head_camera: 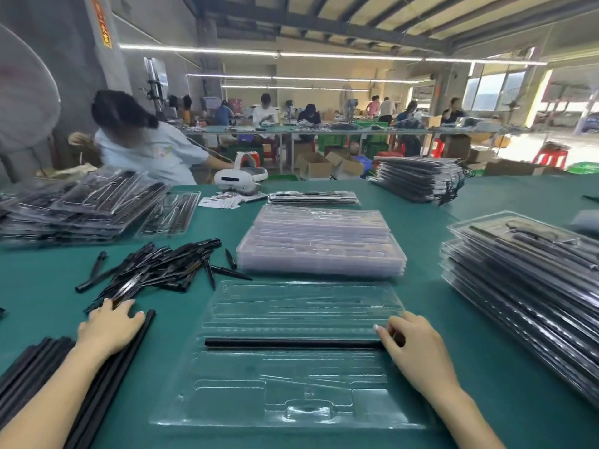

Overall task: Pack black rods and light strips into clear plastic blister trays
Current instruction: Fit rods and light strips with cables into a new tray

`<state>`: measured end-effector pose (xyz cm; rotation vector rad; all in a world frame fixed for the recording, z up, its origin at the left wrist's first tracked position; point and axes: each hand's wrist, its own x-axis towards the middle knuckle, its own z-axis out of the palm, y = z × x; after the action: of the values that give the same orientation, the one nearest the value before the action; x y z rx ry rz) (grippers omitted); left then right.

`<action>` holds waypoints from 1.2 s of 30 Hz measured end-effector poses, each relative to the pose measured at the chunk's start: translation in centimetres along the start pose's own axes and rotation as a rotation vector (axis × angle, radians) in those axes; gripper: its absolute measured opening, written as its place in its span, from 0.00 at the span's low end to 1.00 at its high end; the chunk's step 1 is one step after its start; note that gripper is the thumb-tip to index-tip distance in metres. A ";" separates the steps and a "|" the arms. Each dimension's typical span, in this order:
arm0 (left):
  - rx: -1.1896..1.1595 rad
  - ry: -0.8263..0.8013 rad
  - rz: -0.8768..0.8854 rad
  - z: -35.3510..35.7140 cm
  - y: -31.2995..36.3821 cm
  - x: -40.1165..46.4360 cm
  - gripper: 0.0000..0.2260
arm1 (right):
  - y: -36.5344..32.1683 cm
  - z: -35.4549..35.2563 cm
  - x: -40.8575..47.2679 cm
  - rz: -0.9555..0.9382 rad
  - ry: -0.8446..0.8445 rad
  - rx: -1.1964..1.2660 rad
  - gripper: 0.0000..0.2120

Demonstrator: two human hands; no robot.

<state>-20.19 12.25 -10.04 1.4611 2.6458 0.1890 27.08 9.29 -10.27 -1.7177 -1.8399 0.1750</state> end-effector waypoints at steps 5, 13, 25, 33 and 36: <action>0.021 0.027 0.011 0.5 0.1 0.3 0.23 | 0.0 0.0 0.2 0.008 0.007 -0.016 0.16; -0.150 0.101 0.041 0.3 0.4 0.8 0.19 | -0.2 -0.2 0.2 0.005 0.012 -0.033 0.13; -0.207 -0.034 -0.049 -1.0 0.8 0.4 0.20 | -0.3 -0.2 0.2 0.000 0.017 -0.043 0.11; -0.385 0.176 -0.117 -1.0 1.1 -0.3 0.18 | -0.4 -0.3 0.2 -0.002 0.014 -0.047 0.11; -0.406 0.308 -0.057 -1.8 2.0 -1.3 0.17 | -0.4 -0.4 0.2 -0.003 0.003 -0.055 0.11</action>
<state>-18.15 12.12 -7.93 1.3042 2.6473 0.9532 26.92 9.28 -9.69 -1.7511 -1.8613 0.1211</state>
